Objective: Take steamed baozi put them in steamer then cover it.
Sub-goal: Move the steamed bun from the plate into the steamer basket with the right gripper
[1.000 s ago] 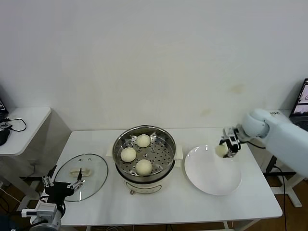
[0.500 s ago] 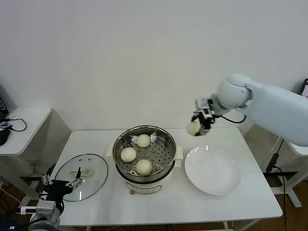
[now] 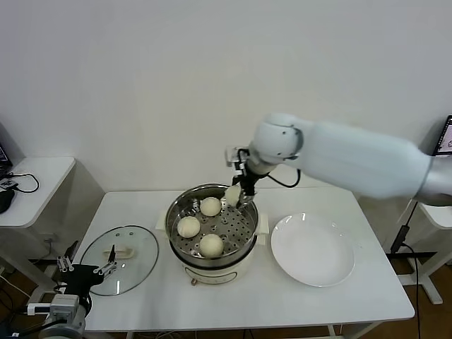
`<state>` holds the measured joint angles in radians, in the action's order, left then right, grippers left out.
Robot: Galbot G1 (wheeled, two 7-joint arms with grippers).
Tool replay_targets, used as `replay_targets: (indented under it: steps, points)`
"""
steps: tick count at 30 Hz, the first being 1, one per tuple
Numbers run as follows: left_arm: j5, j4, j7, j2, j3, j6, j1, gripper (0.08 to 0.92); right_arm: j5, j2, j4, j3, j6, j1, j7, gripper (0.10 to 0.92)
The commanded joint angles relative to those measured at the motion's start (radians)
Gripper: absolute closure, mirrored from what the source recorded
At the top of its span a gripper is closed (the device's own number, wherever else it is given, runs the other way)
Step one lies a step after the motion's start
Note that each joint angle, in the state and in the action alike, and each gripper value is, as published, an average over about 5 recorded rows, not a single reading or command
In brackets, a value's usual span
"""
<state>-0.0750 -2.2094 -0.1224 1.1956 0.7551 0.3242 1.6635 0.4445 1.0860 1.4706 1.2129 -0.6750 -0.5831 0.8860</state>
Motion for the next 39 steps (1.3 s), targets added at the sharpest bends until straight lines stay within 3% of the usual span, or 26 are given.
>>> replay_targets:
  steps: [1,39]
  points:
    - [0.001,0.004,0.0,0.001,0.0,-0.001,-0.003,0.177,-0.003,0.104,-0.075,0.027,-0.054,0.08,-0.054,0.387]
    - [0.002,0.021,0.0,0.001,-0.014,0.0,-0.022,0.177,-0.09,0.087,-0.113,0.005,-0.052,0.177,-0.033,0.38]
